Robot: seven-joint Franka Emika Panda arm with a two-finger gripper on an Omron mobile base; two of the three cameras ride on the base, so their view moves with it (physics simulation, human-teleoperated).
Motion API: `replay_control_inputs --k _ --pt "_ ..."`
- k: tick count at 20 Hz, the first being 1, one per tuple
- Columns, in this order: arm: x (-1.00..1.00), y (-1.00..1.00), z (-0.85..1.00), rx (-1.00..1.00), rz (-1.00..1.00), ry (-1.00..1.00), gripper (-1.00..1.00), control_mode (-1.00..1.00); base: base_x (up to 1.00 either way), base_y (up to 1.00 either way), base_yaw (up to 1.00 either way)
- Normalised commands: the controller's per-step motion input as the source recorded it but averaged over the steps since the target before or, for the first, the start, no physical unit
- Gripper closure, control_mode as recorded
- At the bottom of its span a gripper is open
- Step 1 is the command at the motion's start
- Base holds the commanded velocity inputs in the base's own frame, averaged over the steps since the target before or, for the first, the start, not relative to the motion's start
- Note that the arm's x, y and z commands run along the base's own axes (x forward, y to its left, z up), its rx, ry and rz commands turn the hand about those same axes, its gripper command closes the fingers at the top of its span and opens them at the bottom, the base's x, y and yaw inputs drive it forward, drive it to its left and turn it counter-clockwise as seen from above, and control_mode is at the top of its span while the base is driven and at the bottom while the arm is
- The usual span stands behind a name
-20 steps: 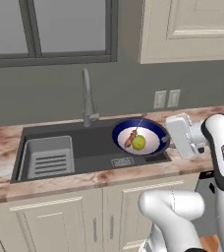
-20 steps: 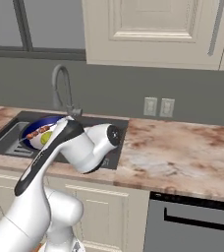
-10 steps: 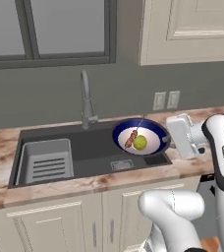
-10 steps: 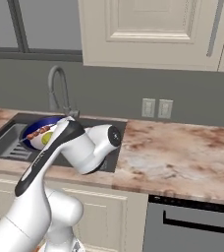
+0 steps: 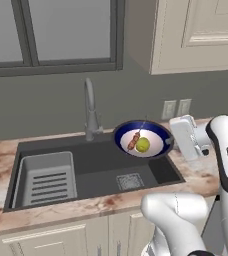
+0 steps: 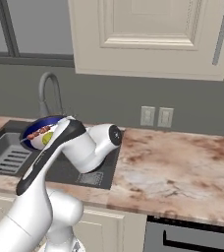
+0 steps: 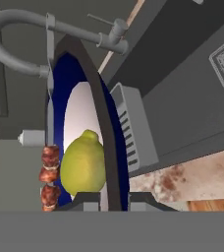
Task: Dump the kebab skewer and lemon from the bowl so the bowl can be washed. Place the bowl in the sink after clearing the leftovers.
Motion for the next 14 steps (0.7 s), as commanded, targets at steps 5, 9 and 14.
replay_control_inputs --k 5,9,14 --pt "0.00 0.00 0.00 0.00 0.00 0.00 1.00 -1.00 0.20 0.00 0.00" --pt "0.00 0.06 0.00 0.00 0.00 0.00 1.00 -1.00 0.00 0.00 0.00" --pt "-0.01 0.55 0.00 -0.01 0.00 -0.06 1.00 -1.00 0.00 0.00 0.00"
